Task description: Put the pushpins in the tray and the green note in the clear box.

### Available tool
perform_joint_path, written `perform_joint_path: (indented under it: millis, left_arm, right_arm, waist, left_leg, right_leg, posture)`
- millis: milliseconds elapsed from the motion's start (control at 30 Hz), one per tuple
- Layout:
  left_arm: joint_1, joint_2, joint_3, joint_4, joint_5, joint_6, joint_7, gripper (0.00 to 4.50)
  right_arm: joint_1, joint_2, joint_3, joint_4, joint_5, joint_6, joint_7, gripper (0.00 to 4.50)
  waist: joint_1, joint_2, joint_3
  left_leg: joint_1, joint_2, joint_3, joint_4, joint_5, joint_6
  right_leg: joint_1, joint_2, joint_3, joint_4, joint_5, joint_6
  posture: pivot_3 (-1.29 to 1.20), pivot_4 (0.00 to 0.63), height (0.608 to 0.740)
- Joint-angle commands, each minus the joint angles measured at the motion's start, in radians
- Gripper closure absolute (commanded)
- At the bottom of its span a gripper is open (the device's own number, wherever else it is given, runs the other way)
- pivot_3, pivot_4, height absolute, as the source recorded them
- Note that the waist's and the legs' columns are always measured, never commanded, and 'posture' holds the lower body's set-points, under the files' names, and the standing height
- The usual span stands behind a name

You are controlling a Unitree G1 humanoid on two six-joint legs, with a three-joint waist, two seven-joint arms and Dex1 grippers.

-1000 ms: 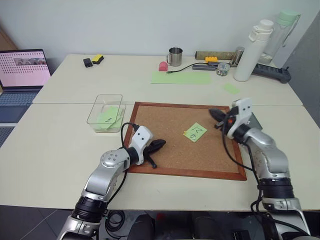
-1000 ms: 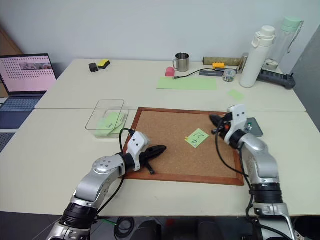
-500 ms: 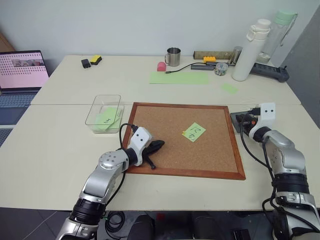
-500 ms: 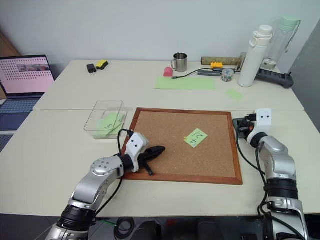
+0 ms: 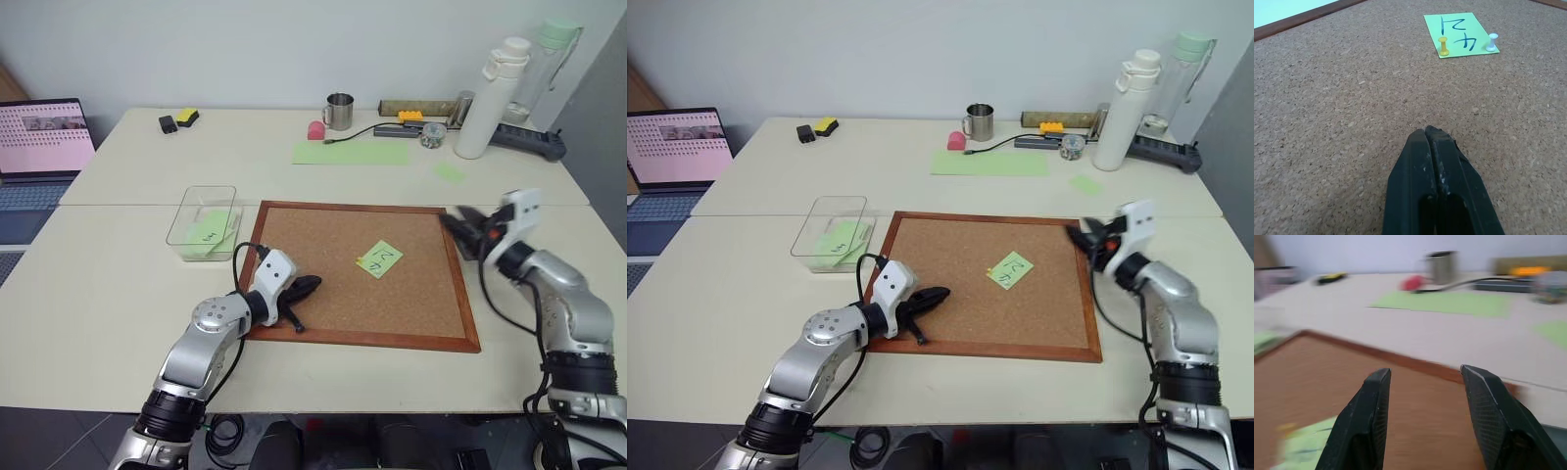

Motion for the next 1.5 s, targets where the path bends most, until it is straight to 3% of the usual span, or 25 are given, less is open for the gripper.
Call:
perform_joint_path:
  millis: [33,233,500,933,1233,1500]
  left_arm:
    - [0.003,0.018,-0.004,0.015,0.007,0.02,-0.005,4.5]
    - [0.014,0.021,-0.008,-0.005,0.007,0.026,-0.005,4.5]
    - [0.02,0.024,-0.007,-0.013,0.004,0.032,-0.005,4.5]
    - [0.034,0.017,-0.006,-0.039,-0.002,0.048,0.005,4.5]
    - [0.021,0.021,-0.006,-0.025,-0.002,0.052,0.0,4.5]
    - [0.007,0.023,-0.013,-0.007,0.002,0.046,-0.014,4.5]
  right_arm:
    - [0.055,0.002,0.114,-0.114,-0.002,0.033,0.039,2.14]
    - [0.079,0.057,0.212,-0.034,-0.108,-0.033,-0.006,2.14]
    - [0.038,0.095,0.228,0.069,-0.172,-0.08,-0.025,2.14]
    - [0.018,0.108,0.208,0.106,-0.18,-0.123,-0.012,4.48]
    - [0.01,0.144,0.114,-0.01,-0.051,-0.122,0.007,4.48]
    - [-0.007,0.135,-0.007,-0.048,0.002,-0.077,-0.087,4.48]
  waist:
    - [0.0,0.0,0.0]
    - [0.0,0.0,0.0]
    - [0.0,0.0,0.0]
    - [0.0,0.0,0.0]
    - [0.0,0.0,0.0]
    - [0.0,0.0,0.0]
  left_leg:
    - [0.0,0.0,0.0,0.0,0.0,0.0]
    - [0.0,0.0,0.0,0.0,0.0,0.0]
    - [0.001,0.0,0.0,0.0,0.0,0.0]
    - [0.001,0.0,0.0,0.0,0.0,0.0]
    - [0.0,0.0,0.0,0.0,0.0,0.0]
    - [0.0,0.0,0.0,0.0,0.0,0.0]
  right_leg:
    - [0.0,0.0,0.0,0.0,0.0,0.0]
    - [0.0,0.0,0.0,0.0,0.0,0.0]
    - [0.0,0.0,0.0,0.0,0.0,0.0]
    - [0.0,0.0,0.0,0.0,0.0,0.0]
    - [0.0,0.0,0.0,0.0,0.0,0.0]
    - [0.0,0.0,0.0,0.0,0.0,0.0]
  posture:
    - [0.0,0.15,0.74]
    - [0.0,0.15,0.74]
    - [0.0,0.15,0.74]
    - [0.0,0.15,0.74]
    - [0.0,0.15,0.74]
    - [0.0,0.15,0.74]
